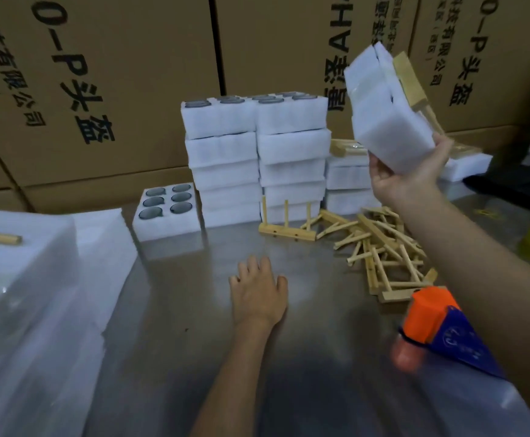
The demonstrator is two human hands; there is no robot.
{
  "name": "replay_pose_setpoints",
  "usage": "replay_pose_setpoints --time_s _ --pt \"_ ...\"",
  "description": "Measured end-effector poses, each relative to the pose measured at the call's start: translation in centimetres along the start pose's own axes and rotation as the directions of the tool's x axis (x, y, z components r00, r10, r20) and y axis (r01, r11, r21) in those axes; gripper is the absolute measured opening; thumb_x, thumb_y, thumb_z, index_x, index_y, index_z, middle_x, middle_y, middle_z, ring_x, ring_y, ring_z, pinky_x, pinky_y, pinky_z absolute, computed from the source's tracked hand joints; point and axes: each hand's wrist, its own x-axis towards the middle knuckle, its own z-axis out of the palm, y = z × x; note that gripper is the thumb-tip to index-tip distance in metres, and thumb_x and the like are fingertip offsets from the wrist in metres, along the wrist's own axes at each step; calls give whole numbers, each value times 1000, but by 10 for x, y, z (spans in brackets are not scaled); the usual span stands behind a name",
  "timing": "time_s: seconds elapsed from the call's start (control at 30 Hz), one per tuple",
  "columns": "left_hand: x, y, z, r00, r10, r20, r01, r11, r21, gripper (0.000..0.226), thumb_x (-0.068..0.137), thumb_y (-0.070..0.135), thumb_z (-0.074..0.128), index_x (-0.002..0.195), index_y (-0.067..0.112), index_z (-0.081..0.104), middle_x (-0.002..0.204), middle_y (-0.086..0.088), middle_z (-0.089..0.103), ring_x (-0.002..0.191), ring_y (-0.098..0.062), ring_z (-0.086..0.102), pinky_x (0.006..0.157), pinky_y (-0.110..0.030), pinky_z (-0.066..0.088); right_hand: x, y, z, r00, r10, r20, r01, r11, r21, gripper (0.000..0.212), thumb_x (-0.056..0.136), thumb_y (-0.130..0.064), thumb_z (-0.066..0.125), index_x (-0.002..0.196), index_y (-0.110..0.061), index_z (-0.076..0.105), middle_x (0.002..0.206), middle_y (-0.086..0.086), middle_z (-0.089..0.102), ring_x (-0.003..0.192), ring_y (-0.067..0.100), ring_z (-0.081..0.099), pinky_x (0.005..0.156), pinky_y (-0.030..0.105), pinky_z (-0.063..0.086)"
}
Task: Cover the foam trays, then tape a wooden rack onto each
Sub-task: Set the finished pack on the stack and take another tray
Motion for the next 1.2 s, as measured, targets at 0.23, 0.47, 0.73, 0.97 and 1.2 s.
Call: replay_pose_setpoints --time_s 0.23,0.47,0.73,0.97,1.2 --pt "42 -3 16 1000 -4 4 4 1000 -14 37 101 45 30 116 18 52 118 -4 57 110 -25 52 97 -40 35 91 1 28 970 -50 -240 -50 918 -394 56 71 -59 70 111 -21 58 106 1 64 89 19 65 67 30 60" --pt "56 -2 21 999 -6 -36 7 1000 16 41 103 46 27 105 20 59 108 -2 60 103 -23 55 93 -38 37 149 8 28 961 -90 -263 -177 533 -828 71 78 -79 43 108 -15 51 91 3 61 50 14 52 36 15 41" --pt "57 -1 21 998 17 -65 -15 999 37 43 104 46 25 108 20 59 108 -1 59 102 -21 55 93 -37 38 166 -4 24 972 -28 -232 -181 539 -822 71 84 -79 41 118 -17 39 87 7 60 52 14 53 40 13 34" --pt "54 -1 13 996 6 -91 -16 995 -103 37 104 41 30 90 20 58 94 -1 58 94 -22 57 92 -38 38 143 -5 26 947 -113 -301 -230 417 -879 79 83 -84 29 115 -13 36 86 8 63 50 14 48 45 22 37" --pt "55 -24 2 895 -443 46 198 305 -932 31 94 18 46 66 15 60 58 1 55 56 -20 52 50 -28 45 97 23 14 903 -423 72 193 250 -949 49 96 -38 39 112 -5 70 78 2 61 59 17 46 63 31 41"
